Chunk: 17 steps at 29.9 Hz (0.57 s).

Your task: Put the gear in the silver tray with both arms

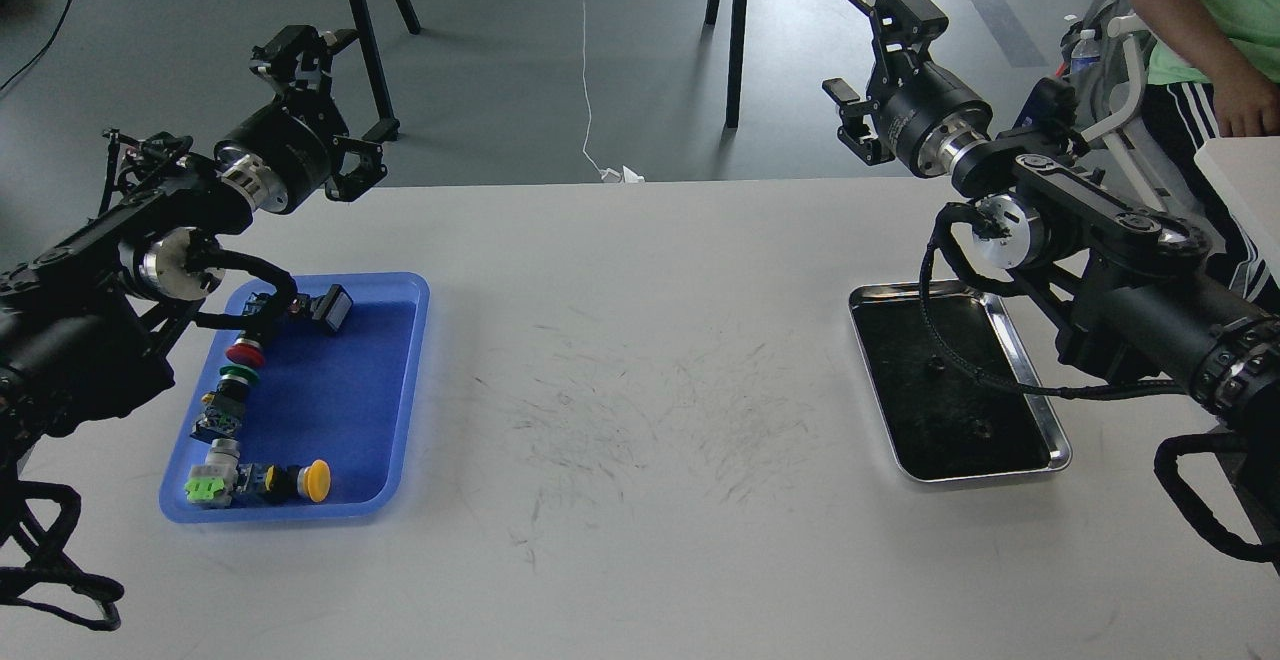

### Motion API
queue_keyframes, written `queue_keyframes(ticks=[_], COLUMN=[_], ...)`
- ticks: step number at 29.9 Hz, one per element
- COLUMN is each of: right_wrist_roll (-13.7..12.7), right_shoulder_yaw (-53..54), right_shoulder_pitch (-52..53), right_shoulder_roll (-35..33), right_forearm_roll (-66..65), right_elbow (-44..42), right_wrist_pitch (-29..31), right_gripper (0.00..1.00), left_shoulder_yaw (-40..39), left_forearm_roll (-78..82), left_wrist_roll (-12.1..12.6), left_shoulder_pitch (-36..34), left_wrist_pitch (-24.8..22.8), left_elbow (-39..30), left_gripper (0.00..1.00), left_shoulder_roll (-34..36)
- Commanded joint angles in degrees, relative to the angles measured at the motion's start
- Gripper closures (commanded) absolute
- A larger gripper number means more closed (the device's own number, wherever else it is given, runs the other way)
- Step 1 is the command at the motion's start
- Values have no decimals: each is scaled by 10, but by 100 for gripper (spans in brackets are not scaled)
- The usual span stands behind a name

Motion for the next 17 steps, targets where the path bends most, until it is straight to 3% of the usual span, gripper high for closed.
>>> queue_keyframes(ticks=[1,11,17], right_wrist_roll=[-1,0,7], right_shoulder_yaw=[1,-5,-11], right_shoulder_pitch=[0,0,0], right_shoulder_roll=[1,3,3], right_forearm_roll=[5,8,0], right_elbow=[0,1,8], right_wrist_pitch=[0,-18,-63], right_gripper=[3,1,1], left_shoulder_yaw=[-3,-10,-7], left_forearm_roll=[0,-3,0], left_wrist_roll=[0,3,2], left_shoulder_pitch=[5,3,2], left_wrist_pitch=[1,5,14], left_elbow=[-5,-2,-1], left_gripper=[1,1,1], left_shoulder_roll=[0,-3,-5])
